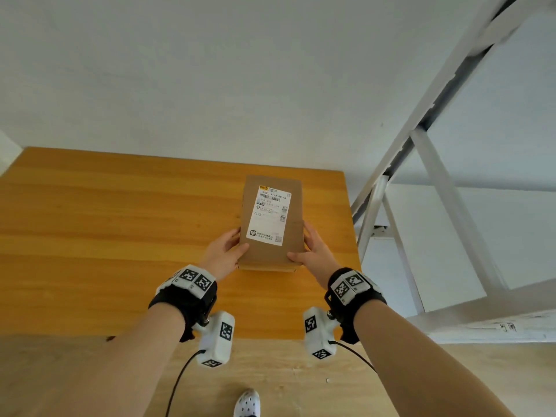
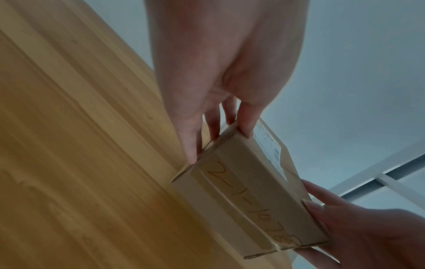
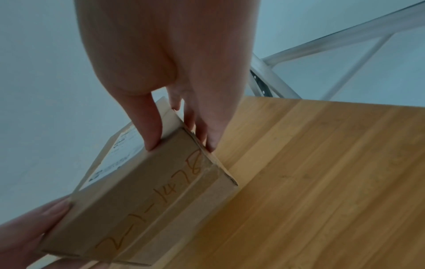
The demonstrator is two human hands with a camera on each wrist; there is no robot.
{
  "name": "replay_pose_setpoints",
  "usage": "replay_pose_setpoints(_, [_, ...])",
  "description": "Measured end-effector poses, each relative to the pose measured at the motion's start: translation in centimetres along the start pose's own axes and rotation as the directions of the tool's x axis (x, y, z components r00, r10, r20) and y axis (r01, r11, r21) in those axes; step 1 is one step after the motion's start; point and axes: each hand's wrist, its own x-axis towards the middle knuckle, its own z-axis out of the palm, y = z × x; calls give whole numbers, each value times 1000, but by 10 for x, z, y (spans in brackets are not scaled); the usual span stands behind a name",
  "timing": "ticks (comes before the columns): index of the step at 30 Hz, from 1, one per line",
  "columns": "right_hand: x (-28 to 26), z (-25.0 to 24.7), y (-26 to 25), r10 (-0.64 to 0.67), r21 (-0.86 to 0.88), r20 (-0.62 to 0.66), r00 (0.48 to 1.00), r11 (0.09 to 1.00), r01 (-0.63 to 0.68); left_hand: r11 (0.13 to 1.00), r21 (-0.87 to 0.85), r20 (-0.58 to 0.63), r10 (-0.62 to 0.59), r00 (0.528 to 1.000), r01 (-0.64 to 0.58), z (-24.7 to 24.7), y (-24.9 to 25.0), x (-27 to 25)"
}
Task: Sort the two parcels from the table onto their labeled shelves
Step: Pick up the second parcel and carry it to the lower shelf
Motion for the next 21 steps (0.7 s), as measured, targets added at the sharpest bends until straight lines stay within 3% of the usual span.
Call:
replay_pose_setpoints(10, [-78,-49,-38,-249,-19,156,956,967,255,968,-155,-121,177,977,-195,46,32,-121])
replay_pose_setpoints(21, [-195,-77,-99,-442,-15,254,860,888,460,891,-98,-326,393,860,-444,77,63,-262])
